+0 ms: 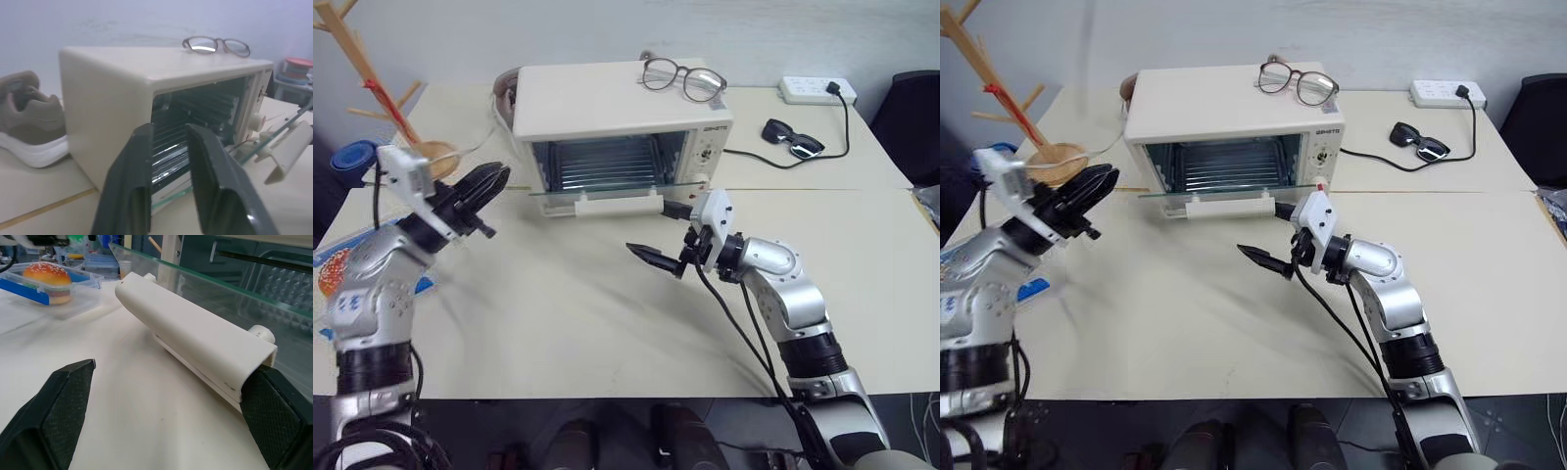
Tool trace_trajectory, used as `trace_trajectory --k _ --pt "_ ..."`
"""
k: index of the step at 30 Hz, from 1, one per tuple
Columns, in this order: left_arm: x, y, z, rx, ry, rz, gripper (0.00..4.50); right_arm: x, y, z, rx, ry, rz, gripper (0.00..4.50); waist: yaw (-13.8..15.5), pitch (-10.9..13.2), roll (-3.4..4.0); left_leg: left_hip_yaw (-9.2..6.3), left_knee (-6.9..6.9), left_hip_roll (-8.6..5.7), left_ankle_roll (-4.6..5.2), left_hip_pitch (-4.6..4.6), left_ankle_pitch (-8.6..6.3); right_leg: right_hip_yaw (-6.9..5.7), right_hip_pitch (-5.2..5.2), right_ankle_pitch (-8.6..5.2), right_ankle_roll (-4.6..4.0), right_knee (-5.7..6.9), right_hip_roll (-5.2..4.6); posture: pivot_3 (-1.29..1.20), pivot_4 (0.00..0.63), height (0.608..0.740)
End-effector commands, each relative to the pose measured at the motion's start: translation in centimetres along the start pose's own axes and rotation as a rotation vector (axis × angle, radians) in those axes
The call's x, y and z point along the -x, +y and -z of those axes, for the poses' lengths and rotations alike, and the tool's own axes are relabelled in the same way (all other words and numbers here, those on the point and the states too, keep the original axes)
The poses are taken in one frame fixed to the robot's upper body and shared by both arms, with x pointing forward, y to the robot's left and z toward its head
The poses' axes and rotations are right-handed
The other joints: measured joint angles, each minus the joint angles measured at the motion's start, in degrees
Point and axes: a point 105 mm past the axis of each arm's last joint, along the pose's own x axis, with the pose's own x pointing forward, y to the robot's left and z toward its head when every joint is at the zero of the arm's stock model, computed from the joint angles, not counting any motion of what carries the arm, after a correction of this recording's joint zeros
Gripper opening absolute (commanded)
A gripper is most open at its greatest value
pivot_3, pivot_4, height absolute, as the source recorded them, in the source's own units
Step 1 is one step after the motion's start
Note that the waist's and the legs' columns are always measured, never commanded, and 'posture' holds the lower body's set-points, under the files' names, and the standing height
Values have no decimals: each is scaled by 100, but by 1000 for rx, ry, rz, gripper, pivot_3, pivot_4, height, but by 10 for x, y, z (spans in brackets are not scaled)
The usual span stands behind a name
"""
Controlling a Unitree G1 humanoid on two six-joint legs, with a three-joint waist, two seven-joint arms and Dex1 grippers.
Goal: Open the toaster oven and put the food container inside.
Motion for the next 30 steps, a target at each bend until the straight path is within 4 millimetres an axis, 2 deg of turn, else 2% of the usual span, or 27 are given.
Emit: trace_trajectory --k 1,6,9,13,14,17,19,23,25,27,30 --pt "-16 -9 4 -30 16 105 34 3 1 -12 54 -34 9 4500 -6 0 0 5 0 2 0 -1 0 -1 -3 0 1 -4 3 0 150 740" --pt "-25 -28 14 -10 48 247 34 18 1 -8 52 -11 43 4500 10 0 0 6 -2 5 2 -6 -2 2 -5 0 1 -11 1 0 150 740" --pt "-25 -37 22 -13 75 291 34 40 4 1 40 22 74 4500 54 1 -1 3 2 3 3 -8 -2 2 -3 1 2 -12 -3 0 150 740" --pt "-14 -52 52 -51 191 331 34 106 10 26 11 126 175 4500 174 1 -1 0 4 -3 15 -5 -6 1 8 3 6 -21 -8 0 150 740" --pt "-12 -53 57 -69 210 324 34 116 11 27 15 138 190 4500 174 1 -1 1 3 -3 21 -5 -10 1 11 3 6 -27 -9 0 150 740" --pt "-5 -58 74 -75 262 293 34 150 12 14 20 122 249 4500 157 3 -3 17 7 -5 39 -4 -15 15 10 9 18 -27 -9 0 150 740" --pt "0 -63 84 -63 278 283 34 164 12 4 38 95 268 4500 136 3 -4 23 8 -4 58 8 -24 22 12 10 18 -32 -8 0 150 740" --pt "5 -66 94 -61 296 234 34 166 9 -3 65 59 282 4500 130 3 -4 22 5 3 54 27 -22 23 17 10 17 -19 -1 0 150 740" --pt "7 -64 96 -56 293 176 34 158 10 -6 -27 12 241 4500 140 3 -3 21 5 3 53 27 -21 23 16 9 16 -17 -2 0 150 740" --pt "10 -58 94 -39 274 89 428 149 15 -10 -59 -22 162 4500 149 3 -4 20 6 2 53 24 -21 22 16 9 16 -20 -6 0 150 740" --pt "28 -54 74 1 174 -6 1164 130 14 -18 -20 -96 102 4500 115 3 -4 14 7 3 53 18 -22 19 14 9 16 -25 -7 0 150 740"
